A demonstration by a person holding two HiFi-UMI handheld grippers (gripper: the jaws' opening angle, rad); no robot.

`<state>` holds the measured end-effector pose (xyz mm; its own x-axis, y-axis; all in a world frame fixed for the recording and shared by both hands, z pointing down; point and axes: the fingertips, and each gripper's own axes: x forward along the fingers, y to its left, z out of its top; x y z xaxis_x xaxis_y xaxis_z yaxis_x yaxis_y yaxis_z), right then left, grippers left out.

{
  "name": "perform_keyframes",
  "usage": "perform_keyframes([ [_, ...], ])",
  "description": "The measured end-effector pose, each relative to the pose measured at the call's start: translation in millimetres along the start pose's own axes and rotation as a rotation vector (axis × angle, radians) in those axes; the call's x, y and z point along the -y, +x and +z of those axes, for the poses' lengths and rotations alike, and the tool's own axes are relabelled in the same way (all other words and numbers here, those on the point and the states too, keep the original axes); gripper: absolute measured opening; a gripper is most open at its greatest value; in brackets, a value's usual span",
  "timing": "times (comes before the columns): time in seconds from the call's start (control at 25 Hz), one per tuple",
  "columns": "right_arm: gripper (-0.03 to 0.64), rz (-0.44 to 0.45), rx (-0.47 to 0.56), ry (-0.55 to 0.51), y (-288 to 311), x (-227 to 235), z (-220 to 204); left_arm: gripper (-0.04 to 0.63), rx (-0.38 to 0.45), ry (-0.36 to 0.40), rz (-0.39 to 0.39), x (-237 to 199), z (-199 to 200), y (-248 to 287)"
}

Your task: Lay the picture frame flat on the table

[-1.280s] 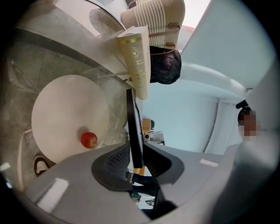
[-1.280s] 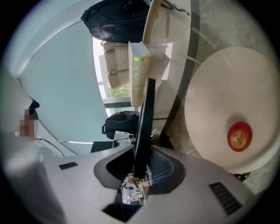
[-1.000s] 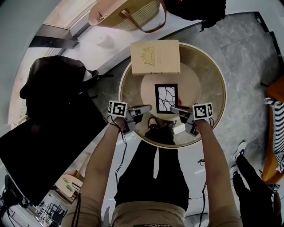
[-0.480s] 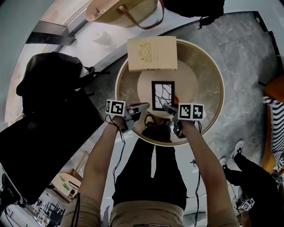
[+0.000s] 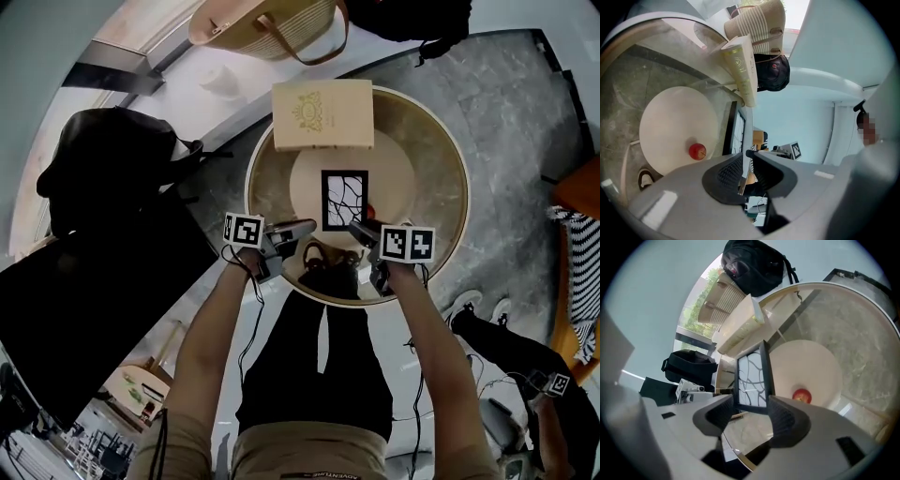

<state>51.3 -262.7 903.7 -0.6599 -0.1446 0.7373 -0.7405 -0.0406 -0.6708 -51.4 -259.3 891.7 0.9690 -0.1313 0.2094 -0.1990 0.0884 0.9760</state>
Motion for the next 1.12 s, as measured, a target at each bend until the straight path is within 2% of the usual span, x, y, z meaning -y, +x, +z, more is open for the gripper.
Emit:
perform_keyframes([
  [0.12,0.212,0.045,0.017,-0.006,-11.4,-16.4,-9.7,0.072,0.004,0.022,-0.032,20.0,-10.6,-1.6],
  [0.24,0.212,0.081,0.015,-0.014,-30.0,-38.2,-28.8,0.067,-0.041,0.091,-0.054,55.5,-40.6,-5.3],
  [0.36,0.210,0.107,0.023,-0.014,-58.0,-59.4,-41.5,0.006,-0.070,0.191,-0.012,89.5,-66.4,-11.6],
  [0.4,0.208,0.111,0.032,-0.025,-67.7,-65.9,-40.9,0.006,-0.065,0.228,0.001,101.5,-67.6,-13.3],
  [0.52,0.123,0.109,0.058,-0.083,-102.8,-90.3,-48.8,0.006,-0.020,0.286,0.008,147.7,-75.7,-20.1],
  [0.64,0.025,0.155,0.104,-0.146,-145.9,-128.9,-66.2,0.006,0.012,0.320,0.010,203.6,-94.0,-28.6],
  [0.76,0.012,0.201,0.149,-0.209,-185.6,-170.5,-80.2,0.006,0.018,0.366,0.007,255.3,-110.3,-36.0],
  [0.96,0.006,0.309,0.290,-0.277,-238.9,-230.2,-60.1,0.006,0.023,0.485,0.039,312.6,-103.3,-40.8],
  [1.04,0.006,0.305,0.338,-0.361,-258.7,-253.6,-53.1,0.006,0.037,0.521,0.047,331.9,-101.6,-49.5],
  [1.12,0.006,0.260,0.375,-0.473,-279.4,-272.6,-47.0,0.006,0.060,0.556,0.043,355.7,-100.1,-56.0],
])
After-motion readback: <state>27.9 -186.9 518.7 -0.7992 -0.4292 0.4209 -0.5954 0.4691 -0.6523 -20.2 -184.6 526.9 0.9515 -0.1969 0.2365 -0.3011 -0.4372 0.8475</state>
